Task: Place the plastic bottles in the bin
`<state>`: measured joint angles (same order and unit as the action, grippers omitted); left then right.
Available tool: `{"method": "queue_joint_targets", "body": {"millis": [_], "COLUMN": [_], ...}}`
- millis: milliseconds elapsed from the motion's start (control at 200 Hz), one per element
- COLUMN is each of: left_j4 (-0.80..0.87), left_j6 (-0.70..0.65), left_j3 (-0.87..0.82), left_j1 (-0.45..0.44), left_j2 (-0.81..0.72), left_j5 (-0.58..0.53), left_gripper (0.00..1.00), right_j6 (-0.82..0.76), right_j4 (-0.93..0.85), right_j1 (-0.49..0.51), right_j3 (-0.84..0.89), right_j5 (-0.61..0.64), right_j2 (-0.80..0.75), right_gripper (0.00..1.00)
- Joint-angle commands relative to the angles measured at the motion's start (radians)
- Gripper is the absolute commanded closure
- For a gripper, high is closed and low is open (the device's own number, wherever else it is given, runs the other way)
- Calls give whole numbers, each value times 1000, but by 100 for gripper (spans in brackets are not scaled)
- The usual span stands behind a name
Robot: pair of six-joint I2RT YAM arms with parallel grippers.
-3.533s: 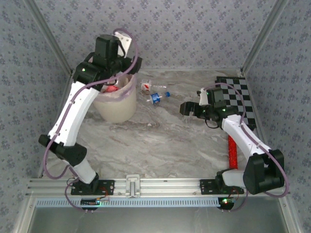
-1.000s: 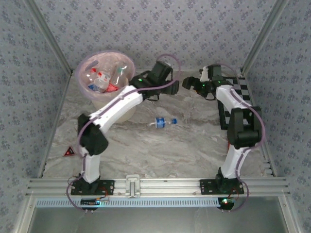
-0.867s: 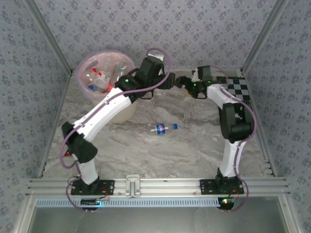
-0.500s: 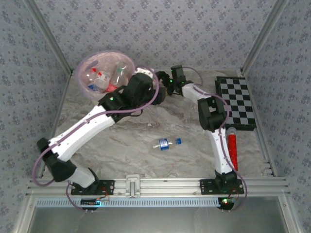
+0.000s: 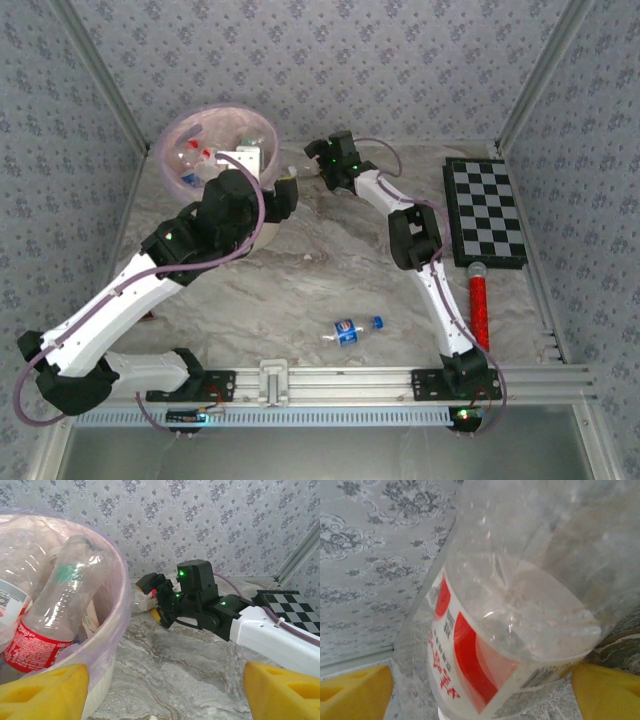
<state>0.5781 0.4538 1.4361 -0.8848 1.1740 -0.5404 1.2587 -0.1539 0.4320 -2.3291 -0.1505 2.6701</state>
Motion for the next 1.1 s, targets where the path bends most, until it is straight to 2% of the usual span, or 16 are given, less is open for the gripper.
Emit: {"method": "queue_joint_targets", "body": {"millis": [0,50,100,215,325,395,520,645,700,775,905,1010,1094], "left_j4": [-23,-26,-27,-18,-13,0,13,-27,-24,-3,-55,-62,-57], "left_j6": [9,12,14,19,2,-35,-136,-225,-277,-337,-301,-294,-310], "left_j3": [-19,-26,-30,-34,-43,-49,-111,-226,-255,-273,-280,-255,-238], "left_j1": [0,0,1,0,1,0,-2,-11,-49,-141,-292,-381,-409], "left_j2": [-34,-42,-46,-46,-38,-25,8,46,87,156,271,362,430], "left_j5": [-32,-32,-32,-32,-22,46,281,517,589,613,779,850,853], "left_gripper": [20,20,20,20,19,19,17,16,11,1,1,1,1], "right_j6": [39,39,39,14,-36,-76,-189,-281,-323,-394,-518,-567,-578], "right_j4": [-96,-90,-86,-84,-67,-43,-15,36,41,3,-104,-153,-162], "right_j1": [6,6,6,7,-5,-23,-74,-140,-182,-244,-359,-441,-493], "right_j3": [-13,-8,-3,16,73,132,258,472,568,685,901,1031,1098], "right_j5": [75,74,75,79,85,82,61,5,-36,-79,-101,-133,-162], "right_j2": [63,65,63,38,-30,-98,-258,-437,-523,-640,-884,-1055,-1151], "right_gripper": [18,30,36,43,45,48,51,53,53,53,53,53,53]}}
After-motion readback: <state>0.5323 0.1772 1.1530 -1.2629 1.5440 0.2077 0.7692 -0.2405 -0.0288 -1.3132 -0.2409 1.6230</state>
